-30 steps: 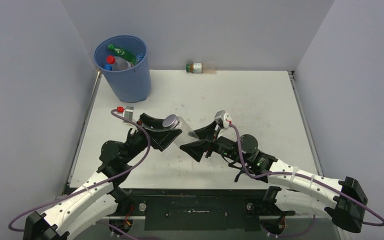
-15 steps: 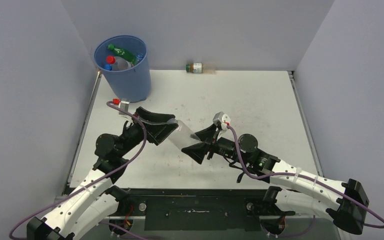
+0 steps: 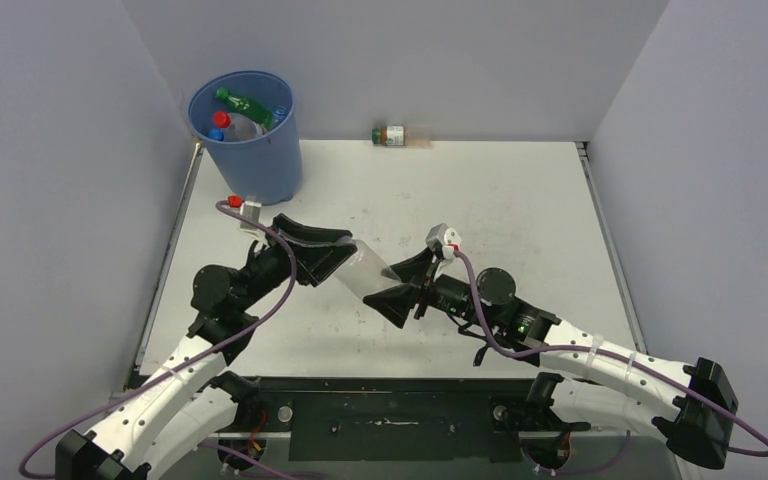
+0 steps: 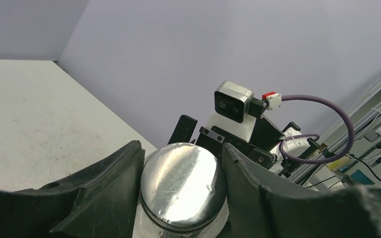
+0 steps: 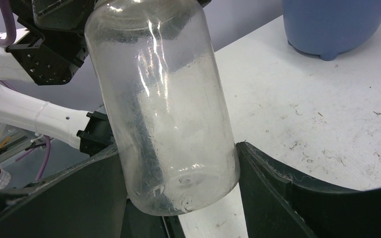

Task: Put the plastic bottles in the bin
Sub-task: Pick up the plastic bottle from the corner of the board.

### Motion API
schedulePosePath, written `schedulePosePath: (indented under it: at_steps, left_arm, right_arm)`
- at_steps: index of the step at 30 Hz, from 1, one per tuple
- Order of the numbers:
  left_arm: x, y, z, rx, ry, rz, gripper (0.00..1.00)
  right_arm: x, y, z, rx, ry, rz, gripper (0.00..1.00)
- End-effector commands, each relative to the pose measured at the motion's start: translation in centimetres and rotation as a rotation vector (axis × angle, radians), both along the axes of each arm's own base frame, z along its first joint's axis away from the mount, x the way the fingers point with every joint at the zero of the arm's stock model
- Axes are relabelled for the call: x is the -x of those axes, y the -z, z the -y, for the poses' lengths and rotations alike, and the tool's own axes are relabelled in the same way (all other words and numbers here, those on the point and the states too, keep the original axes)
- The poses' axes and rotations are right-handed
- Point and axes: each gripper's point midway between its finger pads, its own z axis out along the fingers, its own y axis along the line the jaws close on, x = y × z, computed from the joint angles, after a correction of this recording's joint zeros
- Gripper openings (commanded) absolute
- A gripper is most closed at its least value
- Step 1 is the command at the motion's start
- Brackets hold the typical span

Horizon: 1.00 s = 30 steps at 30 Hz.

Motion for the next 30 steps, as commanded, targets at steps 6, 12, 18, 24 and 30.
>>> schedulePosePath:
  at_steps: [6, 12, 18, 24, 30]
  left_arm:
    - [1.4, -1.5, 0.8, -0.012, 0.062, 0.068, 0.0]
    - [-1.1, -3.0, -1.1, -0.025, -0.116, 0.062, 0.0]
    - [-5.0, -5.6, -4.3, 0.013, -0.285, 0.017, 0.0]
    - [-7.0, -8.7, -6.2, 0.056, -0.368, 0.035, 0.0]
    - [-8.7, -11.5, -9.5, 0.019, -0.554, 0.082, 0.0]
  right_arm:
    - [-0.1, -3.9, 0.4, -0.104, 0.017, 0.042, 0.81]
    - [0.0, -4.7, 0.7, -0.085, 0.021, 0.005, 0.9]
    - [1.6, -6.2, 2.0, -0.074, -0.014, 0.006, 0.9]
    - [2.4, -6.9, 3.2, -0.075, -0.013, 0.015, 0.9]
    - [2.0, -7.3, 4.4, -0.103, 0.041, 0.028, 0.9]
